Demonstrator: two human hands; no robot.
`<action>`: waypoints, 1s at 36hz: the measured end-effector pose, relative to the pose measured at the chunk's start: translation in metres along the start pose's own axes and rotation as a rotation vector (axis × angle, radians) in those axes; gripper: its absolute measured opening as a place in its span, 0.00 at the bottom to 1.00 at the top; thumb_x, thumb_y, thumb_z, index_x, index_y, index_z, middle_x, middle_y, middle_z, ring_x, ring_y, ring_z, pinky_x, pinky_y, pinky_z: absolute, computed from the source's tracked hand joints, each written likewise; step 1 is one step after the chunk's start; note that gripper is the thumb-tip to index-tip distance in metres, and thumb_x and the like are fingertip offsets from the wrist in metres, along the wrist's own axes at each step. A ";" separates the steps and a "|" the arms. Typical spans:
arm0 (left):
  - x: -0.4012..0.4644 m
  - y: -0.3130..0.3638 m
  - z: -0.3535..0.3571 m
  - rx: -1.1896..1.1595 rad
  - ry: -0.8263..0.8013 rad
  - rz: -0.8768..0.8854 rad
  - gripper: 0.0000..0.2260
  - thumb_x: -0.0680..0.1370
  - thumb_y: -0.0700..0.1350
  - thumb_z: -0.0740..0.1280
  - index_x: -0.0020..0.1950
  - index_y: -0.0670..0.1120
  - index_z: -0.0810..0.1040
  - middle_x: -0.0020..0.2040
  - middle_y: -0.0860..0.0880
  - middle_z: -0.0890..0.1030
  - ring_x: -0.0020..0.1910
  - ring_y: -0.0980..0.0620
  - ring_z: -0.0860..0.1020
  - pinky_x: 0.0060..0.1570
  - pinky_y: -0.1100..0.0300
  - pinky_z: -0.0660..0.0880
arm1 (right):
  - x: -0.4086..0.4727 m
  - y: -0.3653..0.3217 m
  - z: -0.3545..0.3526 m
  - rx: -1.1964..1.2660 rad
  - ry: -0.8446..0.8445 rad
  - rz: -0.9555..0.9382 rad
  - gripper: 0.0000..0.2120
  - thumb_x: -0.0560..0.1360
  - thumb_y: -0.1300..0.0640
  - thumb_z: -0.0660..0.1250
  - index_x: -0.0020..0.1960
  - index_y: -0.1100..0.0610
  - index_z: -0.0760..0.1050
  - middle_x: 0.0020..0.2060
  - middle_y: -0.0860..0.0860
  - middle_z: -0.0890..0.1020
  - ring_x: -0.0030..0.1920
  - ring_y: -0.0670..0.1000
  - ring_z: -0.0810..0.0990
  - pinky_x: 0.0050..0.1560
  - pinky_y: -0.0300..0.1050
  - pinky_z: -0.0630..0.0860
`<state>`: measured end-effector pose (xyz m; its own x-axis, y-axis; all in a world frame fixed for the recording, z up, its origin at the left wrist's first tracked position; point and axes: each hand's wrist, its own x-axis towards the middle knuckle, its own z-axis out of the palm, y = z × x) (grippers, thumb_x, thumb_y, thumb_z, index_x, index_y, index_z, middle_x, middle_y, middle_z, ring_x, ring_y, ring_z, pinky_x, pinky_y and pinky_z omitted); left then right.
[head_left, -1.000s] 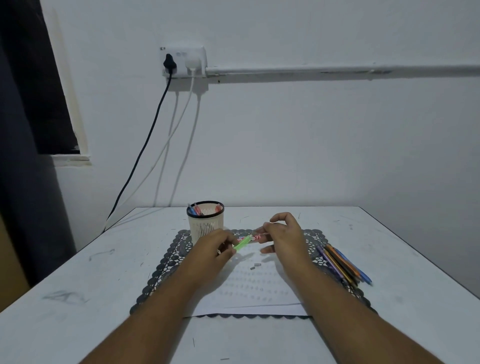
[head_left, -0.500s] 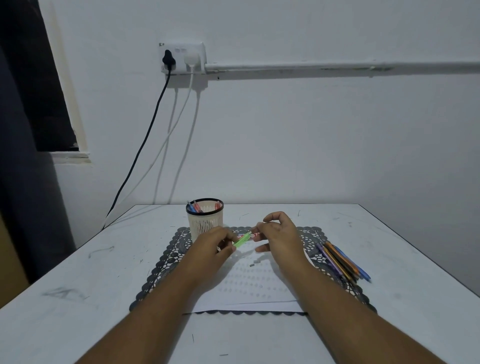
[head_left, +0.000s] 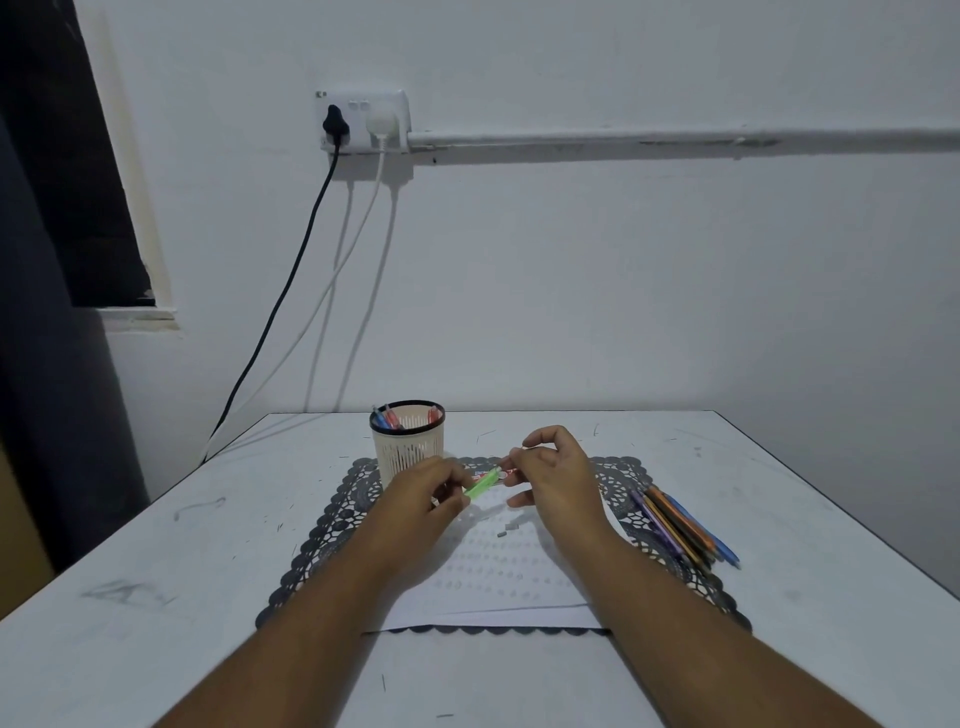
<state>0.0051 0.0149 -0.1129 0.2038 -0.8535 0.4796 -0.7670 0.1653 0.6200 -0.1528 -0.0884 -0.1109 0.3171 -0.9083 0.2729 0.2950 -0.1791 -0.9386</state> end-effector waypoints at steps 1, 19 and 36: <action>0.000 0.000 0.000 0.005 -0.001 0.001 0.08 0.79 0.40 0.71 0.49 0.54 0.81 0.45 0.56 0.80 0.45 0.60 0.77 0.44 0.70 0.72 | 0.000 0.000 0.000 0.001 0.001 0.000 0.06 0.79 0.66 0.68 0.52 0.58 0.73 0.40 0.58 0.87 0.37 0.53 0.83 0.33 0.48 0.78; 0.001 -0.001 0.000 0.020 0.002 0.012 0.07 0.79 0.40 0.71 0.51 0.52 0.82 0.46 0.56 0.80 0.46 0.60 0.77 0.45 0.69 0.72 | -0.001 -0.004 -0.002 -0.001 0.018 -0.037 0.06 0.80 0.66 0.67 0.54 0.59 0.72 0.40 0.58 0.87 0.37 0.55 0.85 0.34 0.49 0.78; 0.001 -0.004 0.002 -0.006 0.009 0.025 0.14 0.79 0.40 0.71 0.46 0.61 0.78 0.45 0.57 0.79 0.45 0.60 0.77 0.44 0.68 0.73 | -0.003 -0.008 -0.002 -0.020 0.032 -0.047 0.06 0.80 0.65 0.67 0.54 0.59 0.72 0.40 0.57 0.87 0.39 0.56 0.85 0.38 0.52 0.79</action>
<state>0.0076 0.0122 -0.1161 0.1898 -0.8446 0.5006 -0.7682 0.1898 0.6114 -0.1581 -0.0848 -0.1050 0.2744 -0.9101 0.3105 0.2908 -0.2292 -0.9289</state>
